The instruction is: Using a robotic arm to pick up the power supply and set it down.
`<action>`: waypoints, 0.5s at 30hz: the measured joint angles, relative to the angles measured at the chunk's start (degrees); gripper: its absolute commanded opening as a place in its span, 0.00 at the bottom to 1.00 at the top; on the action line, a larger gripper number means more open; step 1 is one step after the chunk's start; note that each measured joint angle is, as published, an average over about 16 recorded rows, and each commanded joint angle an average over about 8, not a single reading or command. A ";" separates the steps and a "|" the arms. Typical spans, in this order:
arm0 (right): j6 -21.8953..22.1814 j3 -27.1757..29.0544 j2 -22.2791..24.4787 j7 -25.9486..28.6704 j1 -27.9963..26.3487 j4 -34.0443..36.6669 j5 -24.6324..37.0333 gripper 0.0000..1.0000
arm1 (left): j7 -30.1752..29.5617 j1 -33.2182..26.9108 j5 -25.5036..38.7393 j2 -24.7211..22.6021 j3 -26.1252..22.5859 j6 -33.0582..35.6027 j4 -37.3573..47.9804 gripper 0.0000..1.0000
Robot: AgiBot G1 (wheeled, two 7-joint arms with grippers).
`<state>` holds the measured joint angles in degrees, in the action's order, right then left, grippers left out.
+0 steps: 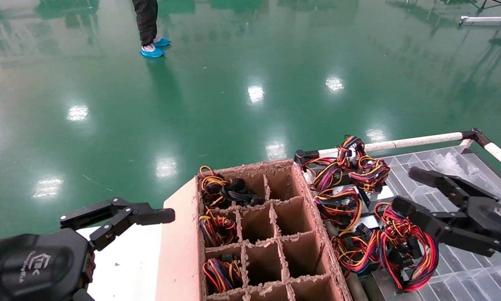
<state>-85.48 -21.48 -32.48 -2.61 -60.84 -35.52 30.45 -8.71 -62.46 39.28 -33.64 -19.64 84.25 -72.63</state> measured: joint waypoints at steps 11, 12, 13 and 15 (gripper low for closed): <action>-0.06 1.55 -0.72 3.78 -0.20 -10.76 3.23 1.00 | 0.00 0.00 -0.01 0.00 -0.01 0.00 0.00 1.00; -0.07 1.69 -0.78 4.12 -0.22 -11.74 3.52 1.00 | 0.01 0.00 -0.01 0.00 -0.01 0.00 0.00 1.00; -0.07 1.83 -0.85 4.47 -0.24 -12.73 3.82 1.00 | 0.01 0.00 -0.01 0.00 -0.01 0.00 0.00 1.00; -0.08 2.11 -0.98 5.16 -0.28 -14.69 4.41 1.00 | 0.01 0.00 -0.01 0.00 -0.01 0.00 0.00 1.00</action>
<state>-85.56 -19.38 -33.46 2.55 -61.12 -50.21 34.85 -8.70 -62.46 39.27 -33.64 -19.66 84.25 -72.63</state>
